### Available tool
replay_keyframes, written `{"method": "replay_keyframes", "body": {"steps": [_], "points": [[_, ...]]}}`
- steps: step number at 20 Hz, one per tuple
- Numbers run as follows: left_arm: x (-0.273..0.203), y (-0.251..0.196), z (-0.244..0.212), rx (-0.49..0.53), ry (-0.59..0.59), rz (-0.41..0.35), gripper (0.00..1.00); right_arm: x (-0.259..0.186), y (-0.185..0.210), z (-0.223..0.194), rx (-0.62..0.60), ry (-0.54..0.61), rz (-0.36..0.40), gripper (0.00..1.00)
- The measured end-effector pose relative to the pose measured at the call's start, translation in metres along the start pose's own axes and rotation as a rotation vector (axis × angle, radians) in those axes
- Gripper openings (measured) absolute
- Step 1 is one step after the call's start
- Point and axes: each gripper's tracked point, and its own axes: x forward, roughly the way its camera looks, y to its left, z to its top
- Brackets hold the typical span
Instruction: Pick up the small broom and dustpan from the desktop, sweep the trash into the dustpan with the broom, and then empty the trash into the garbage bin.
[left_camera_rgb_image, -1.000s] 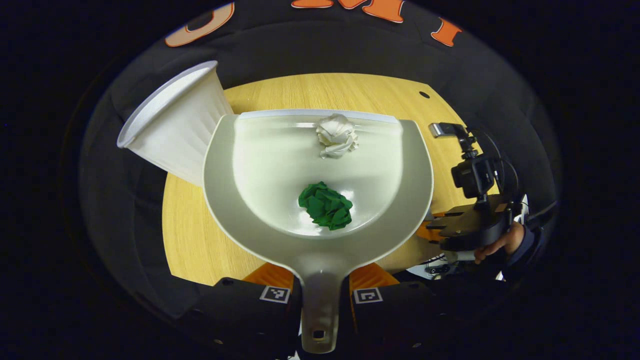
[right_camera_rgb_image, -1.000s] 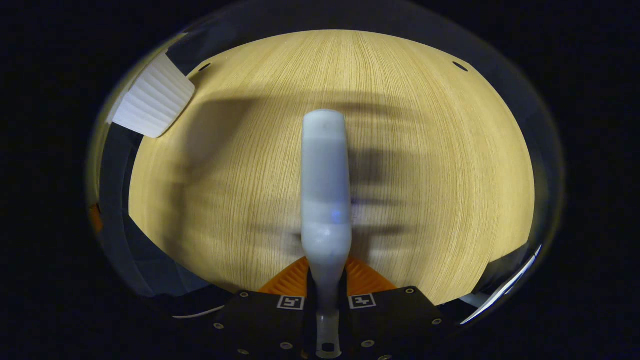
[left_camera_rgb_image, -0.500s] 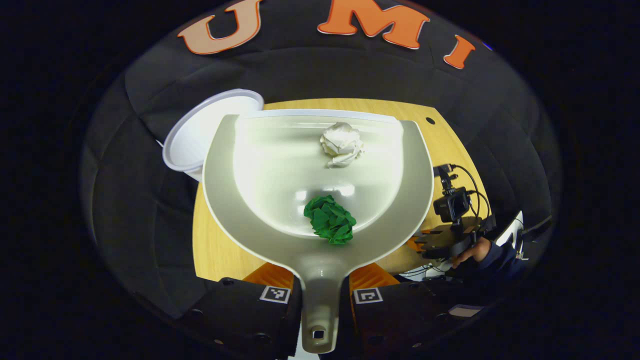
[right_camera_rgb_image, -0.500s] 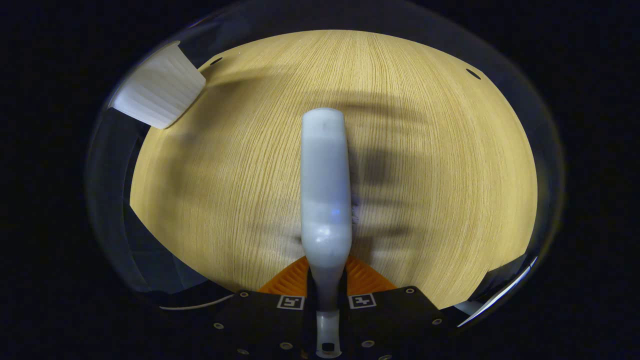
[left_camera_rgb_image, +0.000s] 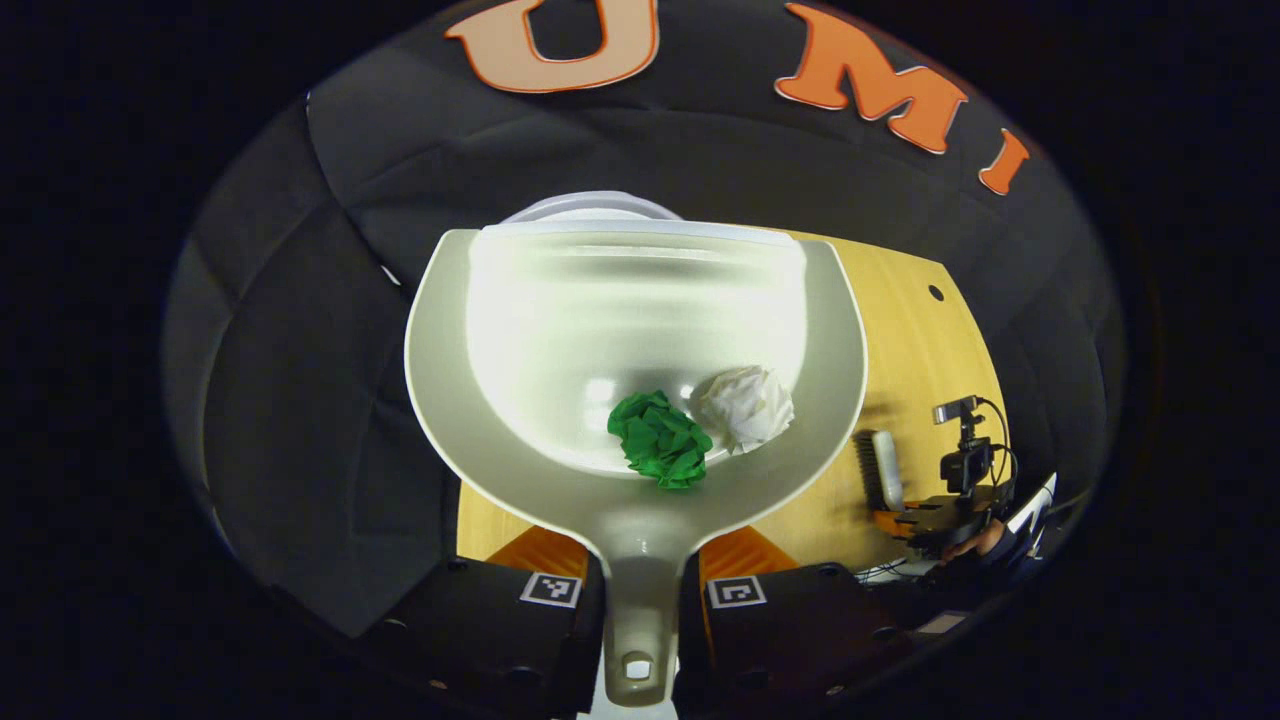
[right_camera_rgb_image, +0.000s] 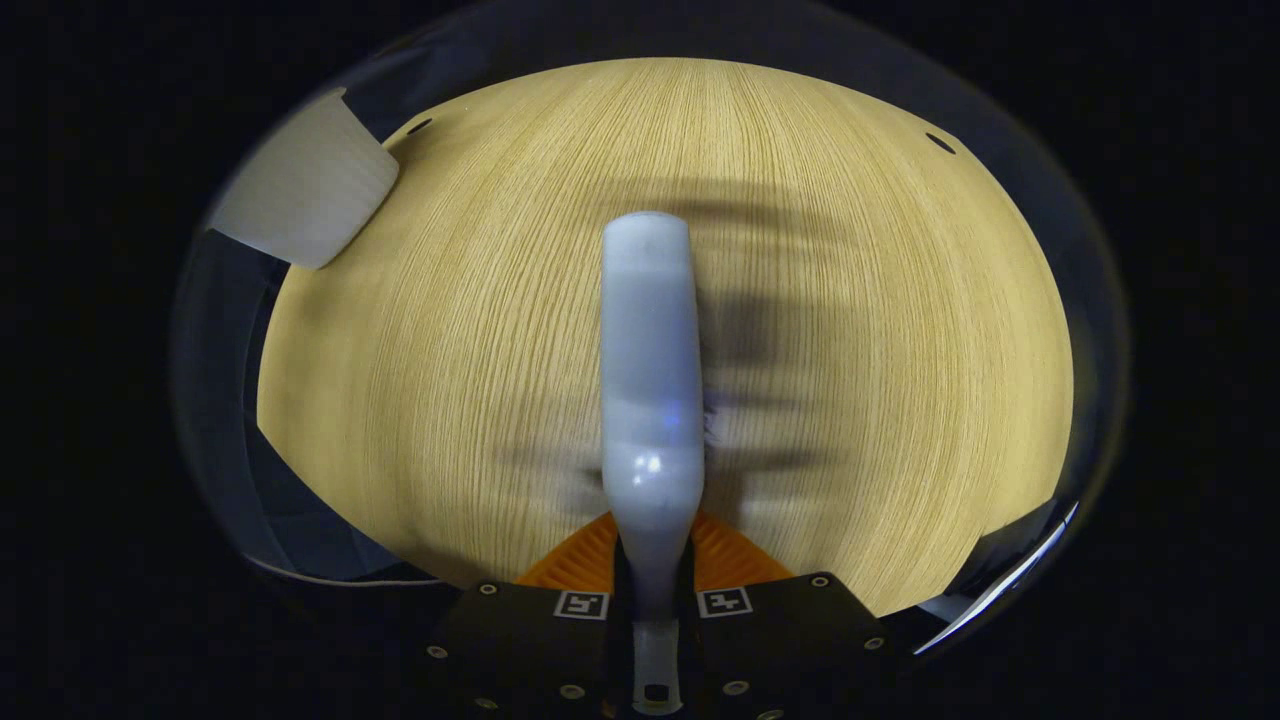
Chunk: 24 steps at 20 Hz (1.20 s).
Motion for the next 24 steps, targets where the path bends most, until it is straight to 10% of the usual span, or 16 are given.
{"method": "replay_keyframes", "body": {"steps": [8,24], "points": [[0.029,0.091,0.028,0.135,0.039,0.171,0.32,0.007,0.008,0.009,0.052,0.013,-0.015,0.17],[0.002,0.170,0.079,1.227,0.080,0.796,0.31,0.003,-0.004,0.031,0.103,0.017,0.018,0.17]]}}
